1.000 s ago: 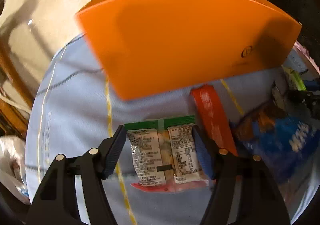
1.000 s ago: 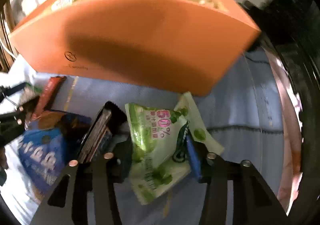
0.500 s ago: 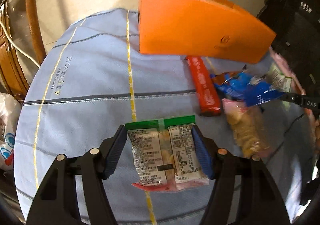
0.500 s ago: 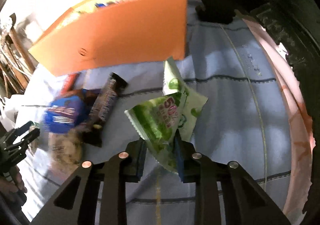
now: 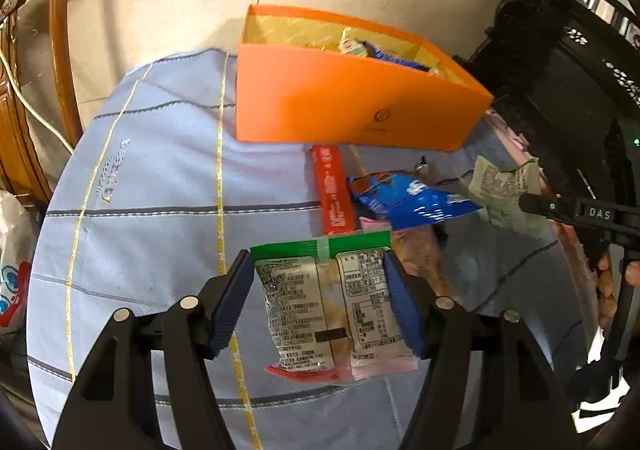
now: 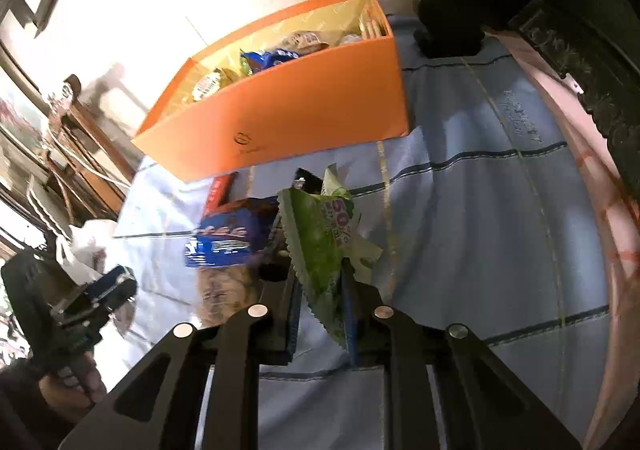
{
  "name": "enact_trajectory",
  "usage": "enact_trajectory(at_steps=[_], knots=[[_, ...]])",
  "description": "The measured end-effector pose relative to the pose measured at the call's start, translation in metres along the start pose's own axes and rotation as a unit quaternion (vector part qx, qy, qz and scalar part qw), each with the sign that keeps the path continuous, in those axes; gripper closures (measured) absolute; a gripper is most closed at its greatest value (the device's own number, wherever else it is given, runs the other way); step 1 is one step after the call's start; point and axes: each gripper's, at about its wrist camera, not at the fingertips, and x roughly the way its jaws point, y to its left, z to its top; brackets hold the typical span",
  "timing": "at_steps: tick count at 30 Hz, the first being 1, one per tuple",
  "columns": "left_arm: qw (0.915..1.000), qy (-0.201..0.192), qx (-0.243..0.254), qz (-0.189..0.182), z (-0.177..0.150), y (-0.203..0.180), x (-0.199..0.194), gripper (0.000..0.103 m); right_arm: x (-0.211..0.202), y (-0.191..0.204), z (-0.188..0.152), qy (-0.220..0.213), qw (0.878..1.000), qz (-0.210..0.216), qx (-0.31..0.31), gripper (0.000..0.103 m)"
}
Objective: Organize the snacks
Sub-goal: 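Carry both packets over the orange box and open both tools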
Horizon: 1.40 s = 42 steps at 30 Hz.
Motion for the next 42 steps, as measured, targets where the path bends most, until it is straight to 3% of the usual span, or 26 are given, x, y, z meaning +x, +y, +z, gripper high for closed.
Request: enact_trajectory(at_steps=[7, 12, 15, 17, 18, 19, 20, 22, 23, 25, 27, 29, 31, 34, 35, 36, 37, 39, 40, 42], knots=[[0.9981, -0.059, 0.001, -0.017, 0.033, -0.007, -0.045, 0.039, -0.069, 0.043, 0.019, -0.074, 0.995, 0.043, -0.042, 0.085], [0.9948, -0.097, 0.023, -0.017, 0.074, -0.026, -0.067, 0.039, -0.108, 0.078, 0.042, -0.121, 0.988, 0.038, -0.084, 0.088], [0.9943, -0.102, 0.024, -0.015, 0.089, -0.03, -0.069, 0.039, -0.091, 0.076, 0.05, -0.076, 0.993, 0.017, -0.086, 0.088], [0.9945, -0.102, 0.016, -0.018, 0.089, -0.029, -0.068, 0.039, -0.072, 0.074, 0.043, -0.049, 0.994, -0.002, -0.098, 0.08], [0.9949, -0.098, 0.014, -0.02, 0.086, -0.028, -0.066, 0.039, -0.06, 0.073, 0.036, -0.03, 0.994, -0.013, -0.105, 0.071], [0.9956, -0.091, 0.011, -0.021, 0.082, -0.027, -0.064, 0.039, -0.046, 0.069, 0.027, -0.009, 0.994, -0.031, -0.102, 0.044], [0.9961, -0.085, 0.009, -0.022, 0.077, -0.025, -0.062, 0.039, -0.035, 0.062, 0.017, 0.002, 0.995, -0.049, -0.088, 0.031], [0.997, -0.074, 0.004, -0.021, 0.068, -0.023, -0.059, 0.039, -0.019, 0.038, 0.001, 0.02, 0.996, -0.083, -0.029, 0.026], [0.9975, -0.067, 0.003, -0.02, 0.063, -0.021, -0.057, 0.039, -0.012, 0.018, -0.008, 0.041, 0.995, -0.088, 0.035, 0.024], [0.998, -0.061, 0.001, -0.016, 0.057, -0.016, -0.055, 0.039, 0.007, -0.013, -0.023, 0.09, 0.982, -0.073, 0.146, 0.022], [0.9983, -0.056, -0.006, -0.012, 0.053, -0.01, -0.053, 0.039, 0.022, -0.021, -0.026, 0.11, 0.974, -0.068, 0.184, 0.022], [0.9984, -0.053, -0.014, -0.009, 0.052, -0.006, -0.051, 0.039, 0.041, -0.011, -0.018, 0.116, 0.972, -0.112, 0.169, 0.022], [0.9985, -0.051, -0.016, -0.008, 0.051, -0.006, -0.05, 0.039, 0.067, 0.008, -0.013, 0.148, 0.968, -0.156, 0.133, 0.021], [0.9987, -0.049, -0.014, -0.007, 0.05, -0.006, -0.05, 0.039, 0.102, 0.033, -0.018, 0.184, 0.946, -0.261, 0.051, 0.003], [0.9987, -0.049, -0.014, -0.007, 0.049, -0.005, -0.051, 0.039, 0.112, 0.029, -0.027, 0.204, 0.944, -0.251, 0.062, 0.004], [0.9987, -0.05, -0.013, -0.007, 0.048, -0.004, -0.053, 0.039, 0.109, 0.02, -0.033, 0.196, 0.949, -0.219, 0.11, 0.003], [0.9986, -0.051, -0.014, -0.007, 0.047, -0.003, -0.055, 0.039, 0.108, 0.021, -0.034, 0.19, 0.953, -0.213, 0.098, 0.003], [0.9985, -0.05, -0.021, -0.005, 0.045, 0.004, -0.057, 0.039, 0.103, 0.023, -0.036, 0.185, 0.955, -0.219, 0.076, 0.025], [0.9984, -0.047, -0.029, -0.006, 0.044, 0.008, -0.055, 0.039, 0.092, 0.022, -0.034, 0.158, 0.965, -0.194, 0.08, 0.07], [0.9981, -0.044, -0.043, -0.009, 0.041, 0.014, -0.054, 0.04, 0.081, 0.019, -0.034, 0.154, 0.973, -0.149, 0.088, 0.076]])
